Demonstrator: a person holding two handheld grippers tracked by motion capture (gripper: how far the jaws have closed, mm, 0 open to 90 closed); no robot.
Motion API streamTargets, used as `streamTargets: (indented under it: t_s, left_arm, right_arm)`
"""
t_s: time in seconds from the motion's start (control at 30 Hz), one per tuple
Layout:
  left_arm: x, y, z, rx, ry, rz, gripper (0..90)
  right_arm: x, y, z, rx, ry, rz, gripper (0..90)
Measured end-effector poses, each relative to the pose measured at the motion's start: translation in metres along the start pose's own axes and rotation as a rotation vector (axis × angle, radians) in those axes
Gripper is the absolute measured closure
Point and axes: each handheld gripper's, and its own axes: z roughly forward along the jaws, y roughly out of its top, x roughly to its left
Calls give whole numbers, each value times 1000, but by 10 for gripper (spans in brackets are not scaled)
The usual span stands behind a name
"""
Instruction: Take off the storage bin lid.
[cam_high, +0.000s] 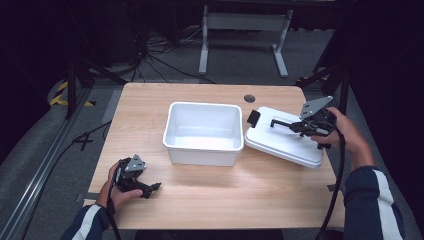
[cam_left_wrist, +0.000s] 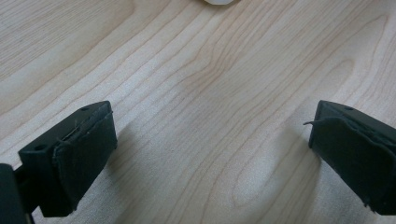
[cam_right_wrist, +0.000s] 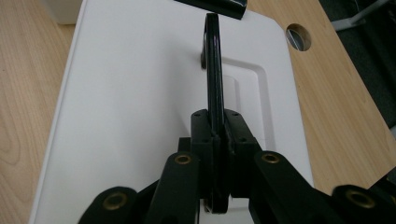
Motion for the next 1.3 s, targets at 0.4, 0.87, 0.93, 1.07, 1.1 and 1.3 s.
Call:
streamTargets:
  t_s: [0.4, 0.87, 0.93, 1.07, 1.1, 1.3]
  left_arm:
    - [0, 0, 0, -1, 2, 3, 13]
    - [0, 0, 0, 4, -4, 3, 12]
    - [0, 0, 0, 4, -4, 3, 12]
    - [0, 0, 0, 4, -4, 3, 12]
    - [0, 0, 0, 4, -4, 3, 12]
    - [0, 0, 0, 4, -4, 3, 12]
  right_arm:
    - [4, -5, 28, 22, 33, 8, 847]
    - [3, -19, 49, 47, 34, 41, 847]
    - [3, -23, 52, 47, 20, 41, 847]
    - [4, -32, 58, 43, 18, 54, 846]
    - [5, -34, 59, 43, 16, 65, 846]
    - [4, -40, 63, 42, 29, 75, 843]
